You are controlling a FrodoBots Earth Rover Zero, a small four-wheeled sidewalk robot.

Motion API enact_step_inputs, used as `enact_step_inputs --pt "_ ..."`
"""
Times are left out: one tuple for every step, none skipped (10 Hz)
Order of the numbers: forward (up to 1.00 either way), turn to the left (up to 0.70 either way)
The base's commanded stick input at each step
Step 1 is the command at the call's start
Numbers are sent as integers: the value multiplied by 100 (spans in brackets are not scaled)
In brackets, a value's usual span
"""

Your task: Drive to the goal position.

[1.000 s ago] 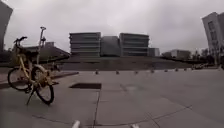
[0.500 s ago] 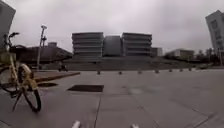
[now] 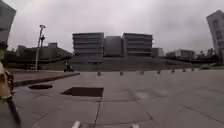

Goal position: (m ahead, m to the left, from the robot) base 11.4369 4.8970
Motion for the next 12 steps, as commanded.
enact_step_inputs --pt "70 -1" --pt "70 -1" --pt "70 -1" --pt "70 1" --pt "70 2" --pt "70 3" --pt "70 4" --pt "70 0" --pt "70 -1" --pt "70 -1" --pt "70 -1" --pt "70 -1"
